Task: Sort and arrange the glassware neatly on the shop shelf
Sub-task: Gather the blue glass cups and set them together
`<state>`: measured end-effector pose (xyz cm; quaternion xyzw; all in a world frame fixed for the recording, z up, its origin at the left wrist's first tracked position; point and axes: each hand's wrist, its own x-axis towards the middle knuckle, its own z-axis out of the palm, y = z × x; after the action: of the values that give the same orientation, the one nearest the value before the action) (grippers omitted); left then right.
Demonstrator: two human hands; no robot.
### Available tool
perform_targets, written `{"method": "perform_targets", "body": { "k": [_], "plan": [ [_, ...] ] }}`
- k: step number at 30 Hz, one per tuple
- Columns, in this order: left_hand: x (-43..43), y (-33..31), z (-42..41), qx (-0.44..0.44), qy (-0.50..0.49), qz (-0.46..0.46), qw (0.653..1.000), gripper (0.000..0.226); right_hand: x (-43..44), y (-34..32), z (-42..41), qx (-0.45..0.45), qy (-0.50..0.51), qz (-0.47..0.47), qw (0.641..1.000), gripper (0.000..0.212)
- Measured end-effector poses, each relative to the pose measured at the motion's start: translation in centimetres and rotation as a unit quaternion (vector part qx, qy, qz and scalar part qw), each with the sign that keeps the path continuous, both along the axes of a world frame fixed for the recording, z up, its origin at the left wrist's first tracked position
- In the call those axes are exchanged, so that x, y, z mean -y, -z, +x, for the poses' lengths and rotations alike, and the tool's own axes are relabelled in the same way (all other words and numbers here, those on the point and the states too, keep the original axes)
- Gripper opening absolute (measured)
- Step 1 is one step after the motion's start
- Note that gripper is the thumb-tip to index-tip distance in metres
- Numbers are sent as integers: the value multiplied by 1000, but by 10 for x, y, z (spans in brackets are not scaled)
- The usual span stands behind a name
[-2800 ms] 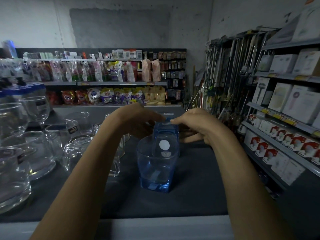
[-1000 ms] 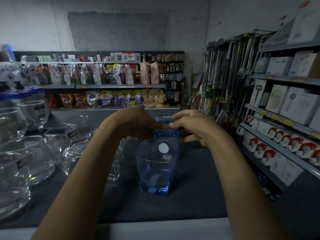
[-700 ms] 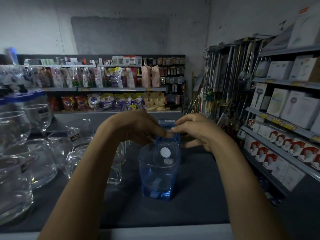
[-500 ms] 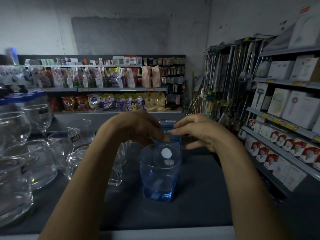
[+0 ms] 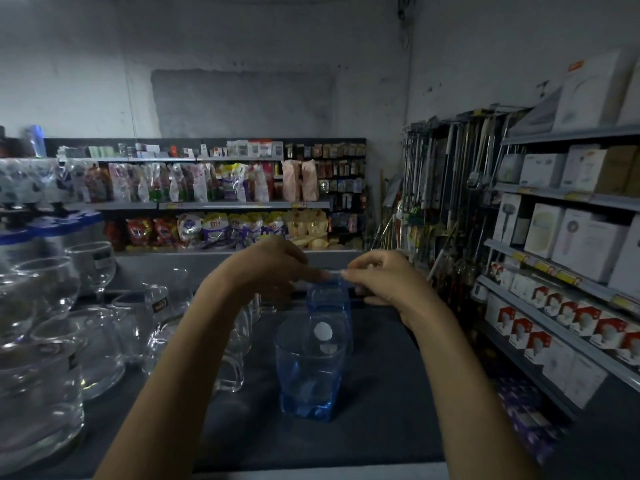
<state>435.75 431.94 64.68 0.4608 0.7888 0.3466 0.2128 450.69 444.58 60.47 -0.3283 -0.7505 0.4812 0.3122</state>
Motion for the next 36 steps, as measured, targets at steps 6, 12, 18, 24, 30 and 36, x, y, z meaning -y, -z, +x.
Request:
{"method": "perform_targets", "body": {
  "k": [6,12,18,24,30,36],
  "plan": [
    [40,7,35,-123,54,-10,991,55,38,11,34,-29,-27,71,997,10],
    [67,29,53,-184,78,-18,980,62,77,38,58,-8,-135,-55,989,32],
    [75,36,69,-162,80,4,984,68,83,56,65,8,-168,-43,985,65],
    [77,53,86,-201,-4,91,975,81,89,70,69,5,-161,25,987,77],
    [91,69,95,36,-42,256,965,78,91,65,86,-74,-136,105,982,76],
    [111,73,114,394,-2,310,865,63,88,58,98,-197,-136,24,970,66]
  ]
}}
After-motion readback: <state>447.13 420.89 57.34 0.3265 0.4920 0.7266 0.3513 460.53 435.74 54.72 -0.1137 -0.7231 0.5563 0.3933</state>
